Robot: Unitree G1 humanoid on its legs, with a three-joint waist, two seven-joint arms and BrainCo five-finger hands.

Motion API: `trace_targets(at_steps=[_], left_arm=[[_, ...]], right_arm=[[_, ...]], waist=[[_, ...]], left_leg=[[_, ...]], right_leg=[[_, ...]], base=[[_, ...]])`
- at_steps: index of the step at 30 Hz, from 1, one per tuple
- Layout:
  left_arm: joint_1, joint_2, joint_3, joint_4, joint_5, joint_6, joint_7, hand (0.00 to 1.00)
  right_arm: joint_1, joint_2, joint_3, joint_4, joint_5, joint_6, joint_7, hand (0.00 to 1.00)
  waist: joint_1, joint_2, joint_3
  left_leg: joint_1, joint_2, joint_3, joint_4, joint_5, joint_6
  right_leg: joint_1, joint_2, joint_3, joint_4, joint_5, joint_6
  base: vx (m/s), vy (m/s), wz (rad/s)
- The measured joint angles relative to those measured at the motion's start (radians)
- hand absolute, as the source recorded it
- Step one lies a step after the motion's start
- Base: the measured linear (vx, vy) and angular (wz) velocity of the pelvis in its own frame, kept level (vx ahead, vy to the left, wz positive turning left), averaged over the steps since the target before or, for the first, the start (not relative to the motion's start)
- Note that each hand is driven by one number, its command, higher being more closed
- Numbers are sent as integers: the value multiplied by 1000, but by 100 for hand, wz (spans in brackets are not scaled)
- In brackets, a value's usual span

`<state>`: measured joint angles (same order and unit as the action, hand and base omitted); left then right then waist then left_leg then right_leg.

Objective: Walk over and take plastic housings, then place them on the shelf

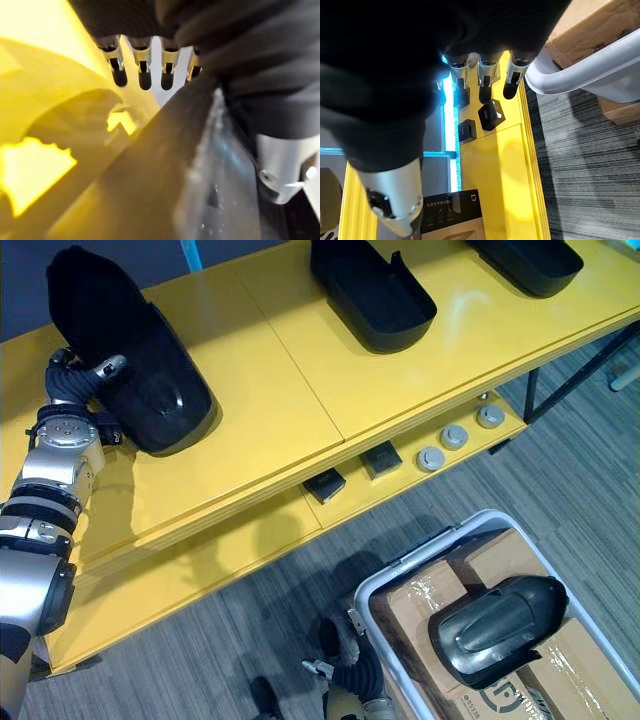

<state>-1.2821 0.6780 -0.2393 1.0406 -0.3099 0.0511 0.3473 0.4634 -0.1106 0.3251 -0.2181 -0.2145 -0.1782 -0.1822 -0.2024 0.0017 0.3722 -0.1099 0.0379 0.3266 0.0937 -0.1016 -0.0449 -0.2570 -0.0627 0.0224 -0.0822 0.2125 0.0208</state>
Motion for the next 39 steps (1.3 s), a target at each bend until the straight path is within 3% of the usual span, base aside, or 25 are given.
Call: trace_targets(at_steps=[6, 13, 21, 27, 28, 30, 32, 34, 36, 37, 39], left_arm=[[0, 0, -24, 0, -4, 0, -5, 0], [-2, 0, -23, 3, -81, 5, -5, 0], [-92, -2, -22, 8, -83, 19, -15, 0], [-124, -29, -19, -53, -148, 16, -20, 0], [-109, -38, -8, -145, -160, 9, -11, 0], [-26, -58, 39, -355, -148, -45, 38, 0], [179, -131, 124, -662, -55, -119, 115, 0], [339, -182, 167, -831, -6, -152, 148, 0], [684, -319, 256, -1118, 84, -209, 200, 0], [724, -334, 260, -1142, 93, -216, 204, 0], [1014, -437, 267, -1320, 120, -256, 213, 0]], right_arm=[[0, 0, -3, 5, 5, 0, 5, 0], [0, 0, -3, 22, 4, 0, 9, 0], [1, 2, -2, 37, 4, 1, 29, 0], [-12, -5, -3, 36, -5, 1, 35, 0], [-34, -14, -3, 36, -7, 2, 35, 100], [-81, -29, -10, 34, -17, 2, 25, 100], [-141, -58, -41, -13, -42, 0, 0, 100], [-177, -72, -77, -67, -52, -2, -22, 100], [-300, -92, -157, -89, -71, -20, -85, 100], [-316, -93, -166, -87, -71, -20, -93, 100], [-428, -109, -191, -71, -71, -21, -140, 100]], waist=[[-1, 0, 0], [-2, 0, 0], [0, 0, 0], [2, -1, -1], [4, -1, -1], [12, -3, -6], [30, -1, -17], [39, 0, -53], [74, 1, -94], [78, 2, -97], [121, 2, -138]], left_leg=[[9, 0, 1, 0, 0, 0], [30, 0, 2, -1, 0, 0], [33, -1, -3, -1, 0, 0], [46, -1, -7, -2, 0, 0], [45, -3, -14, -5, 0, 0], [51, -3, -17, -8, 0, 1], [79, 0, -22, -17, 1, 0], [78, 2, -30, -26, 3, -2], [98, 2, -45, -32, 4, -3], [100, 2, -49, -32, 4, -4], [93, -2, -74, -38, 8, -4]], right_leg=[[8, 0, 1, 0, 1, -1], [27, 1, 5, 0, 1, -1], [34, -1, -1, 0, 3, 0], [49, -3, -5, 0, 3, 0], [49, -5, -9, 0, 3, 0], [56, -5, -12, -1, 3, 0], [87, -2, -29, -1, 3, 1], [87, -1, -42, -1, 3, 1], [111, 0, -60, -2, 3, 1], [115, 0, -64, -2, 2, 1], [117, -9, -88, -2, -3, 8]], base=[[-1, 1, -1], [-34, 16, -1], [-30, 17, 3], [-6, 10, 1], [-27, 38, 10], [-18, 34, 5], [-14, 9, 4], [-23, 11, 12], [-16, 11, 16], [-53, 10, 27], [-68, 7, 36]])
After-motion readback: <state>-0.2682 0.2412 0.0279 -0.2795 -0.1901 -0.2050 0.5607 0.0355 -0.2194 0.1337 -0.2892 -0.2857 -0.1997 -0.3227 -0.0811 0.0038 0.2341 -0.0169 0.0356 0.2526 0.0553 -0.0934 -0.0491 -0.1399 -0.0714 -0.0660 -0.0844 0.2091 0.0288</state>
